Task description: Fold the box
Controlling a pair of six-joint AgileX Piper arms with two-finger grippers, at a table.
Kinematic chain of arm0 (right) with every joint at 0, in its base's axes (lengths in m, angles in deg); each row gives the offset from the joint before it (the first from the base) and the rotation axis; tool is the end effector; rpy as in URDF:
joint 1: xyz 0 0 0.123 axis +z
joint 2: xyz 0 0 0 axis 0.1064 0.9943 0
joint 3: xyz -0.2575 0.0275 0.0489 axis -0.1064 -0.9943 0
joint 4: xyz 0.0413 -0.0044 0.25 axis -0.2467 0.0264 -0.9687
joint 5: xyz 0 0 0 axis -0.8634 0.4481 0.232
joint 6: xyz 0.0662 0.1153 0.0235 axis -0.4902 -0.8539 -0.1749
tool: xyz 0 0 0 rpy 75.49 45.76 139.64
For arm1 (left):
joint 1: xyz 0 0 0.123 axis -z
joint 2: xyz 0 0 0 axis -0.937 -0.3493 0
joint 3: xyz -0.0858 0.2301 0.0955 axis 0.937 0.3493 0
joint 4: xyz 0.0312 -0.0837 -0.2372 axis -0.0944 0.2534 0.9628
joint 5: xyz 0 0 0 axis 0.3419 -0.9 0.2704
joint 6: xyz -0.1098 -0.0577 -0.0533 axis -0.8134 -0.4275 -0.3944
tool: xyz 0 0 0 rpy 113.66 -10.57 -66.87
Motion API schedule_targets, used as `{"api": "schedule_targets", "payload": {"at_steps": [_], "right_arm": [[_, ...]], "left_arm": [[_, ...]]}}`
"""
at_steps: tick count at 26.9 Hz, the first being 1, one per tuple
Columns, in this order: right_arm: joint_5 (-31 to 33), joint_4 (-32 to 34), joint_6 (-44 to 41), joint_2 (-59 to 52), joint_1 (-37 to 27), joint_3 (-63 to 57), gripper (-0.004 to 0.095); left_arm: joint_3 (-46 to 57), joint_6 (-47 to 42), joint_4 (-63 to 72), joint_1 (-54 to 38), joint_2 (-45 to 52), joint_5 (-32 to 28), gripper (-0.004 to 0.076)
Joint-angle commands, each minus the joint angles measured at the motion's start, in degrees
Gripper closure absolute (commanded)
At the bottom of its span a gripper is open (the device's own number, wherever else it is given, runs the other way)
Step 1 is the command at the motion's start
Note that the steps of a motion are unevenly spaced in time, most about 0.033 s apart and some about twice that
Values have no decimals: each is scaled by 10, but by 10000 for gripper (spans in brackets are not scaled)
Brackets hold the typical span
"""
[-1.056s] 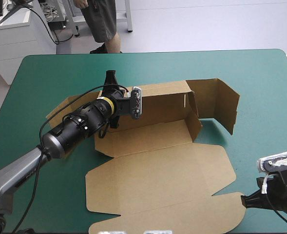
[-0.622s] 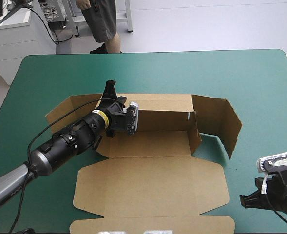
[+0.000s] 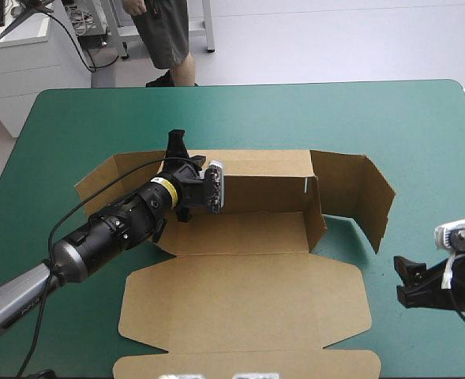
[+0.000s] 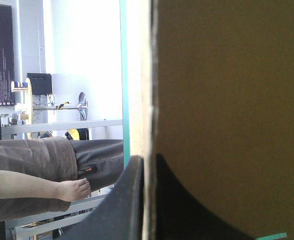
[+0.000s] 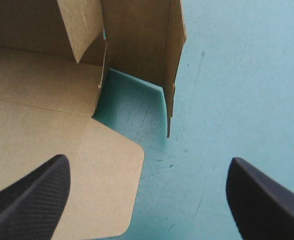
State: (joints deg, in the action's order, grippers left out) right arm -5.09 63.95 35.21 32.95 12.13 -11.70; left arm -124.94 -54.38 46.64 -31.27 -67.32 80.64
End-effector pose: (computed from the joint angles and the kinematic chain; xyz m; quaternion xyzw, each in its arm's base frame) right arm 0.1181 0.0242 0.3701 -0.0947 0.8943 0.0482 0.4346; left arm 0.2966 -0.2039 0.2730 0.6738 0.5243 0.2218 0.4710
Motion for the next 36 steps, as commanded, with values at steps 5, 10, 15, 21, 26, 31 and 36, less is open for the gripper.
{"api": "schedule_targets", "payload": {"at_steps": [5, 10, 15, 21, 26, 31, 36], "right_arm": [[-51, -2, 7, 169, -3, 176, 71], [-51, -2, 8, 314, -3, 292, 70], [-50, -2, 8, 419, -3, 386, 71], [-41, -4, 8, 539, -3, 482, 71], [-33, -7, 3, 613, -3, 536, 71], [-3, -28, 1, 668, -3, 553, 71], [23, -29, 1, 695, -3, 553, 71]], "left_arm": [[-4, -16, 20, 5, 6, 2, 732], [-4, -16, 20, 5, 6, 2, 732], [-4, -16, 20, 5, 6, 2, 732], [-4, -16, 20, 5, 6, 2, 732], [-4, -16, 20, 5, 6, 2, 732], [-4, -16, 20, 5, 6, 3, 732], [-4, -16, 20, 5, 6, 7, 732]]}}
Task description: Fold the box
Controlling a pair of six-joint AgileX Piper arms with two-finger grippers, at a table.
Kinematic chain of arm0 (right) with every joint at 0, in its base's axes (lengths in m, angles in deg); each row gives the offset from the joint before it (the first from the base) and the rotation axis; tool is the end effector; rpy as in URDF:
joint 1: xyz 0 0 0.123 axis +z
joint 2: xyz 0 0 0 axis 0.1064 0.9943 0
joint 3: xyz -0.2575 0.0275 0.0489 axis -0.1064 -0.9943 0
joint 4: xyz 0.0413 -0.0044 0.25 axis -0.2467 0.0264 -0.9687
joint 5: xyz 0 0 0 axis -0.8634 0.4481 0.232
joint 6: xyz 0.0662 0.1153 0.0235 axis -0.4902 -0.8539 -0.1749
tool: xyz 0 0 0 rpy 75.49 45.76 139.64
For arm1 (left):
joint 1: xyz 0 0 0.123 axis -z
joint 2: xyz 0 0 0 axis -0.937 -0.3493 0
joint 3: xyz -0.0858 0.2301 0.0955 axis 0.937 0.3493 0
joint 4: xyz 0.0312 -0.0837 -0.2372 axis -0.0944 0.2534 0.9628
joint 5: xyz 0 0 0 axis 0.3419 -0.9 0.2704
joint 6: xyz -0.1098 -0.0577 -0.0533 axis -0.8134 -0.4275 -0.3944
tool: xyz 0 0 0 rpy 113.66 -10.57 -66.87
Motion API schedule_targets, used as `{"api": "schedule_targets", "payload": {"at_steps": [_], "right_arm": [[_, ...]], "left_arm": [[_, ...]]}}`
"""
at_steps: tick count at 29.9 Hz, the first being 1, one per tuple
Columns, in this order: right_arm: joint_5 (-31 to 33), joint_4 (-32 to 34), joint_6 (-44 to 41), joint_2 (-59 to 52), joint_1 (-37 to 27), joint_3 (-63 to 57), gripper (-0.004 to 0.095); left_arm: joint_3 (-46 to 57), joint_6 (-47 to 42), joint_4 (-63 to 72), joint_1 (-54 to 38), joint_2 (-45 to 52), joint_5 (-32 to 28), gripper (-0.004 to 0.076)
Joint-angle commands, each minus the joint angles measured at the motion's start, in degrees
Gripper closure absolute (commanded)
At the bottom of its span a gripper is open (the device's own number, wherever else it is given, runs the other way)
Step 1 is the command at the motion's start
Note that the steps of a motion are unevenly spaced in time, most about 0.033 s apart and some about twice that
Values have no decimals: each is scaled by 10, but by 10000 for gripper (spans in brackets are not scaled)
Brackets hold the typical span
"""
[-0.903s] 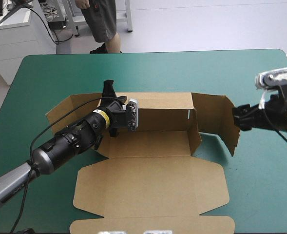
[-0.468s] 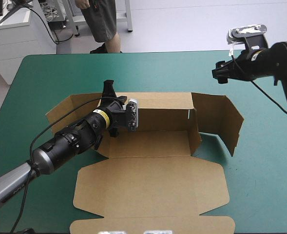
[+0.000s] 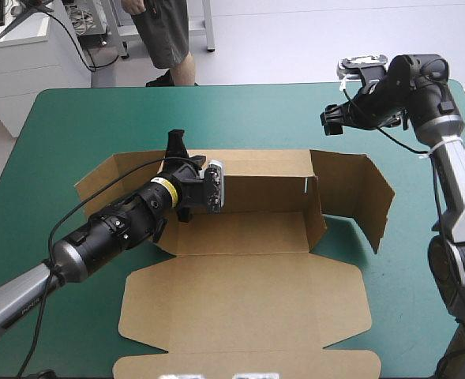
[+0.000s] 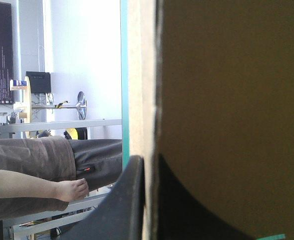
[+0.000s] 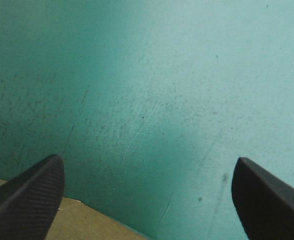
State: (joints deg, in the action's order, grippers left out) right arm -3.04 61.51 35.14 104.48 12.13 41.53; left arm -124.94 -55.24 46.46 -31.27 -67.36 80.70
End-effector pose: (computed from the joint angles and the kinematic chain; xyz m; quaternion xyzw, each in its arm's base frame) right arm 0.4192 0.0616 0.3239 -0.0927 0.9564 0.0690 0.2684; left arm 0.2968 -0.2038 0.2727 0.6707 0.5287 0.2194 0.4717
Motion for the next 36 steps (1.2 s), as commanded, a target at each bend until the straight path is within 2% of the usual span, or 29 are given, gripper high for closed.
{"api": "schedule_targets", "payload": {"at_steps": [1, 12, 23, 28, 36], "right_arm": [[3, -4, 1, -19, -3, 18, 71], [3, -8, -5, -40, -8, -66, 72], [3, -9, 6, -116, -14, -157, 73], [2, -20, 23, -150, -14, -214, 109], [-95, -53, 39, -228, -14, -335, 123]], "left_arm": [[-4, -8, 22, 5, 6, 6, 732], [-4, -8, 22, 5, 6, 24, 732], [-4, -8, 22, 5, 6, 31, 732], [-4, -8, 22, 5, 6, 32, 732], [-4, -8, 22, 5, 6, 37, 732]]}}
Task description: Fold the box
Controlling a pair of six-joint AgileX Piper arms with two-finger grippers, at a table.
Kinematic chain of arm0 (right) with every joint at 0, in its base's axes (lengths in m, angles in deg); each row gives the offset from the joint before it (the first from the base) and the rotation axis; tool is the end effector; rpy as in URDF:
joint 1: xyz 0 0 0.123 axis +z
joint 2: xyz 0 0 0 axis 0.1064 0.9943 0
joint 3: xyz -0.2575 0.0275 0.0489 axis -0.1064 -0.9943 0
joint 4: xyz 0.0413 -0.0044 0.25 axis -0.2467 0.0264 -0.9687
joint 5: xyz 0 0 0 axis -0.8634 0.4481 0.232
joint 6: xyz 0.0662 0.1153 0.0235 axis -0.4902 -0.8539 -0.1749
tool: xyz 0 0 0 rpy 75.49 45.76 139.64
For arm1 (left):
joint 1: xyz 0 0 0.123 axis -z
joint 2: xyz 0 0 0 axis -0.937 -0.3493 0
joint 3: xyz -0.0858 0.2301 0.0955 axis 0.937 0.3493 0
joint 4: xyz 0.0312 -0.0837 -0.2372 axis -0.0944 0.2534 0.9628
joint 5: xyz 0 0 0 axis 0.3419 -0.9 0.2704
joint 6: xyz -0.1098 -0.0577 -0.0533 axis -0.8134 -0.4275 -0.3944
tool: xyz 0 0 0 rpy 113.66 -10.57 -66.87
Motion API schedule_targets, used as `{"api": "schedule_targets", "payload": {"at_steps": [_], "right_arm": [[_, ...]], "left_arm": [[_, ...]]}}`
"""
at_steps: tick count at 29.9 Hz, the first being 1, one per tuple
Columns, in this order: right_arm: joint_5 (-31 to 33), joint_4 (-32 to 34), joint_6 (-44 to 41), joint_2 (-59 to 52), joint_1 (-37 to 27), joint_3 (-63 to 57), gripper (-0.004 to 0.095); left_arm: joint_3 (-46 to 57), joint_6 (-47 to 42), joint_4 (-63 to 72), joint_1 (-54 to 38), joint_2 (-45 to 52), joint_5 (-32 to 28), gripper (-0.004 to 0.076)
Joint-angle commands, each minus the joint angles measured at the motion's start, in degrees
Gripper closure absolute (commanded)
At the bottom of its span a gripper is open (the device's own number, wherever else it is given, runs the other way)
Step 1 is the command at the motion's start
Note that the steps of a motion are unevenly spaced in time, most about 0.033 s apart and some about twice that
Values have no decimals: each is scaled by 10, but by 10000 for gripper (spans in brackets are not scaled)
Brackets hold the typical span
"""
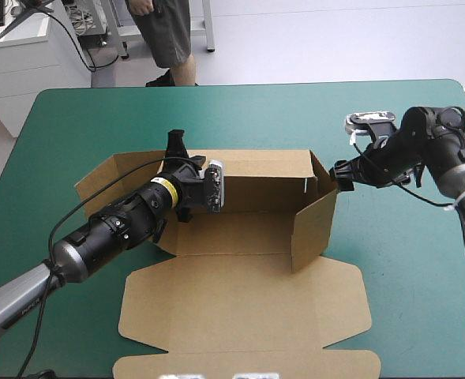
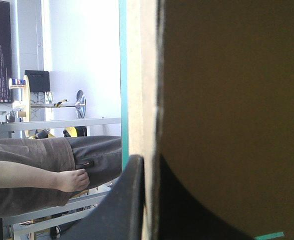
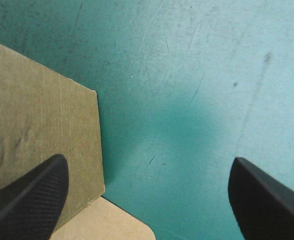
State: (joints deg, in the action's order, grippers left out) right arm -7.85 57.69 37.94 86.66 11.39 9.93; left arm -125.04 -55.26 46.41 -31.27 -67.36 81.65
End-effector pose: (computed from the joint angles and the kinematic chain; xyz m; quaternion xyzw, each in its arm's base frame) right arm 0.3340 0.0558 0.2789 -0.0938 0.9719 0.0937 0.1947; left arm 0.2971 -0.2022 0.2720 0.6706 0.5327 0.2225 0.4659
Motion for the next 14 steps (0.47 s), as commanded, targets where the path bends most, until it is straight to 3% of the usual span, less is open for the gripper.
{"api": "schedule_targets", "payload": {"at_steps": [1, 8, 14], "right_arm": [[-65, -18, 17, -63, -6, -38, 127], [-181, -101, 123, -152, -6, -167, 130], [-176, -184, 200, -166, -6, -200, 130]], "left_arm": [[-3, -7, 23, 5, 6, 28, 732], [-3, -5, 23, 5, 6, 28, 732], [-3, -5, 23, 5, 6, 28, 732]]}}
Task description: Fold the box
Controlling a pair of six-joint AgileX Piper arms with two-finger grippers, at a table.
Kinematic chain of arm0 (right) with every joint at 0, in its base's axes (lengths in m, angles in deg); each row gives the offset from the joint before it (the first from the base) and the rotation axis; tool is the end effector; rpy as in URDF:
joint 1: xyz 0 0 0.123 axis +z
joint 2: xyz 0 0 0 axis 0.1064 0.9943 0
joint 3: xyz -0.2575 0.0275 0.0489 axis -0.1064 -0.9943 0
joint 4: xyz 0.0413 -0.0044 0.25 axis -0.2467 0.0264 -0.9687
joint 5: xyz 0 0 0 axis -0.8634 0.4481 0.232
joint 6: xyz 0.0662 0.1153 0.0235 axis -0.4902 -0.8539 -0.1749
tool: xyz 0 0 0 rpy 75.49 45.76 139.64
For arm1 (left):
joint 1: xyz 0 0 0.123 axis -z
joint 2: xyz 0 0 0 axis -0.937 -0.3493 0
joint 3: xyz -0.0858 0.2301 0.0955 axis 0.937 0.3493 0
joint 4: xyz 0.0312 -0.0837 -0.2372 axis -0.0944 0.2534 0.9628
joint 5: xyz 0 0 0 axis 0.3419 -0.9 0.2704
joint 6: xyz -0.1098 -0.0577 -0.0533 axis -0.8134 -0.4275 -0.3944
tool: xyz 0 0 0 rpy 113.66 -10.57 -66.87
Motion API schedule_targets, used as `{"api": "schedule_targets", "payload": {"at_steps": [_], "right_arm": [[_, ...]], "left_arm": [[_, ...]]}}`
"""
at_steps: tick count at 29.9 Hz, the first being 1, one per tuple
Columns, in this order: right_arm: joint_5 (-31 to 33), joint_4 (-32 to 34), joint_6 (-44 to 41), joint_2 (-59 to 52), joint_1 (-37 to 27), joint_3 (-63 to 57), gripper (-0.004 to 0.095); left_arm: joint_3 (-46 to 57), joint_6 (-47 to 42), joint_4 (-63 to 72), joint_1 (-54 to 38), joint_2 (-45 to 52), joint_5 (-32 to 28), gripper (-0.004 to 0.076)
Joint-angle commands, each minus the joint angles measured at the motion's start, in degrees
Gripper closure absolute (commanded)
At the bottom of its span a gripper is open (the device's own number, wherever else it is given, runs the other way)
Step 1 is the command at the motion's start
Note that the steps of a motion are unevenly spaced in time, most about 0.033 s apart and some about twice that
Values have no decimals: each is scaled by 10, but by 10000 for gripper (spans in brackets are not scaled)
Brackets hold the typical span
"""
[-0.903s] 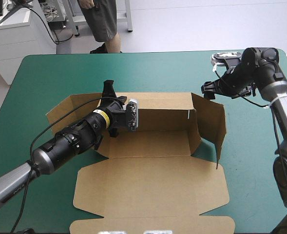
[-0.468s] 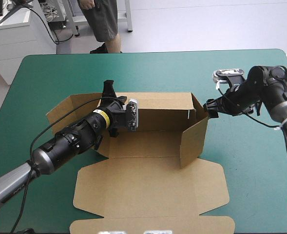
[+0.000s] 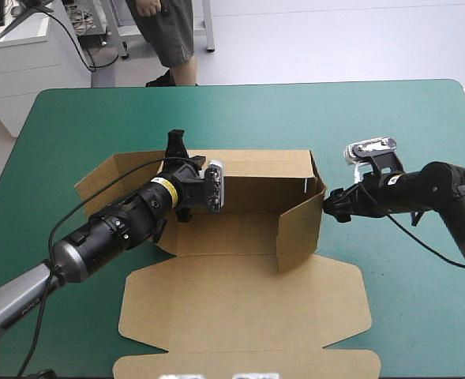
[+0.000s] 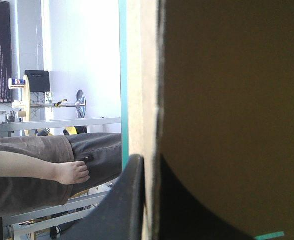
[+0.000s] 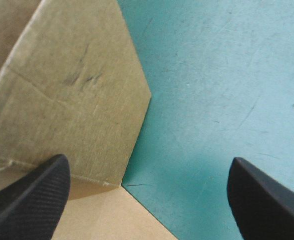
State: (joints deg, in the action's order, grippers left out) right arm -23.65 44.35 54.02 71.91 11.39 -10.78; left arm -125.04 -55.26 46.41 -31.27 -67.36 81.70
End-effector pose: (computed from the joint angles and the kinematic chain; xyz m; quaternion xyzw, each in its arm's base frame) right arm 0.2869 0.0708 0.2702 -0.1579 0.9288 0.1511 0.2993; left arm 0.2971 -0.2021 0.2719 0.6706 0.5329 0.2227 0.4655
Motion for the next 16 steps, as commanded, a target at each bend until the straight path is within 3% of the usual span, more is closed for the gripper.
{"api": "schedule_targets", "payload": {"at_steps": [1, 12, 16], "right_arm": [[-11, -60, 48, -18, -6, 7, 130], [53, -85, 78, -19, -6, 7, 143], [50, -134, 119, -19, -5, 7, 142]], "left_arm": [[-3, -5, 23, 5, 6, 27, 732], [-3, -5, 23, 5, 6, 32, 732], [-3, -5, 23, 5, 6, 33, 732]]}}
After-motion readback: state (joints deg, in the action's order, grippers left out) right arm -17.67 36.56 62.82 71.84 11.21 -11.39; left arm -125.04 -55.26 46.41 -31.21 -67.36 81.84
